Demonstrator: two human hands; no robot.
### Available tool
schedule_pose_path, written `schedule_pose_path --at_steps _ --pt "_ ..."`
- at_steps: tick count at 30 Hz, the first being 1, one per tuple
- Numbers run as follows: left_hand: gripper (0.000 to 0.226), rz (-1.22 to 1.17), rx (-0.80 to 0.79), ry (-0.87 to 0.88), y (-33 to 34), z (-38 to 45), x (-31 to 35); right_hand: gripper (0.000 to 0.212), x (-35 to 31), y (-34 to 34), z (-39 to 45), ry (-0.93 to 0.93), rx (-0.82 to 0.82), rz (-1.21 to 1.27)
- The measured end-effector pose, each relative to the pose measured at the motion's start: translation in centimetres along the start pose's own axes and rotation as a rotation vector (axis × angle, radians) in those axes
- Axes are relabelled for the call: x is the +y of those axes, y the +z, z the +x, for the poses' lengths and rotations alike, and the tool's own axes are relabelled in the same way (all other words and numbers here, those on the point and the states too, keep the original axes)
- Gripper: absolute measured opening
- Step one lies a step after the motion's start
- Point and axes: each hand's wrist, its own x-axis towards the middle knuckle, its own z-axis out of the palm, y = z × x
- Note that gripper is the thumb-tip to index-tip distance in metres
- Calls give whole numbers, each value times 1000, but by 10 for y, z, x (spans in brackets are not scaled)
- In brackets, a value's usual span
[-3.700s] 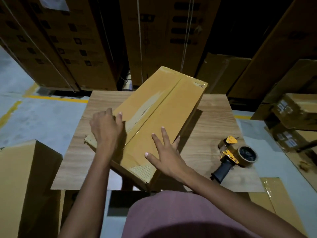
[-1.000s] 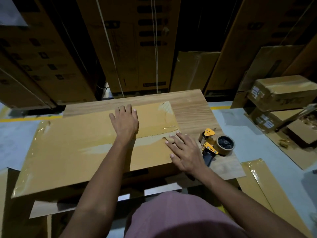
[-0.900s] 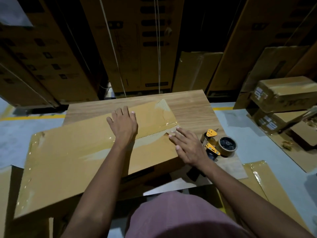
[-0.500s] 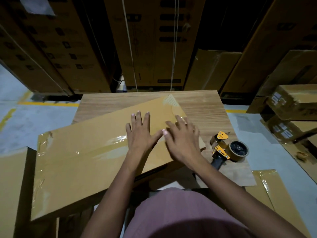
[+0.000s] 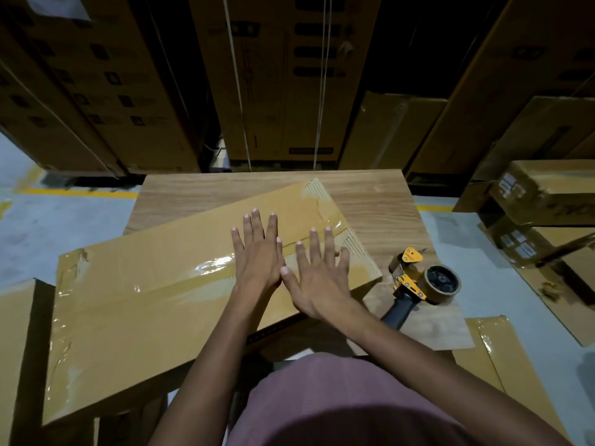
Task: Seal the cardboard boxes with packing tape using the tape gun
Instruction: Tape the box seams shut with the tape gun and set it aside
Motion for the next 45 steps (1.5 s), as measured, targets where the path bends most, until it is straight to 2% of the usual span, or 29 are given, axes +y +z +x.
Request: schedule_pose_path --at_steps 2,7,12,15,18,22,24,26,28,30,32,34,36,38,41,45 --pt "57 -5 13 3 0 -1 0 70 9 -3 2 16 23 14" --pt "57 -27 42 -10 -2 -5 2 56 59 -10 2 343 56 115" --pt "58 -4 -23 -35 -6 -3 9 67 33 -3 5 294 63 134" --pt "60 6 -89 1 -9 -6 20 65 41 -8 5 388 57 198" --pt "59 13 -149 88 -12 -18 33 64 63 -4 6 466 126 244" --pt "60 -9 -171 252 -8 -31 49 55 79 10 -4 418 293 501" --pt "58 -15 -175 335 -7 -31 61 51 82 14 -15 412 331 581" --pt "55 -34 -189 411 -8 -31 72 49 87 18 -27 446 346 780" --pt "51 -35 -207 492 -11 -30 88 54 100 30 -34 592 378 1124" --pt "45 -4 -198 560 -17 -32 109 60 121 52 -37 813 391 1433" --pt "44 -23 -188 610 -24 -38 130 48 144 81 -38 1017 366 1465" --pt "43 -109 -147 678 -26 -46 148 33 169 123 -37 1145 246 1317" --pt "39 -232 -116 723 -23 -54 160 41 191 166 -32 1197 126 1287" --pt "35 -304 -106 720 -17 -58 169 40 196 164 -33 1172 100 1421" --pt "32 -344 -55 665 -7 -59 176 18 185 127 -36 1035 45 1683" --pt "28 -587 11 455 1 -66 180 5 195 113 -28 936 -58 2063"
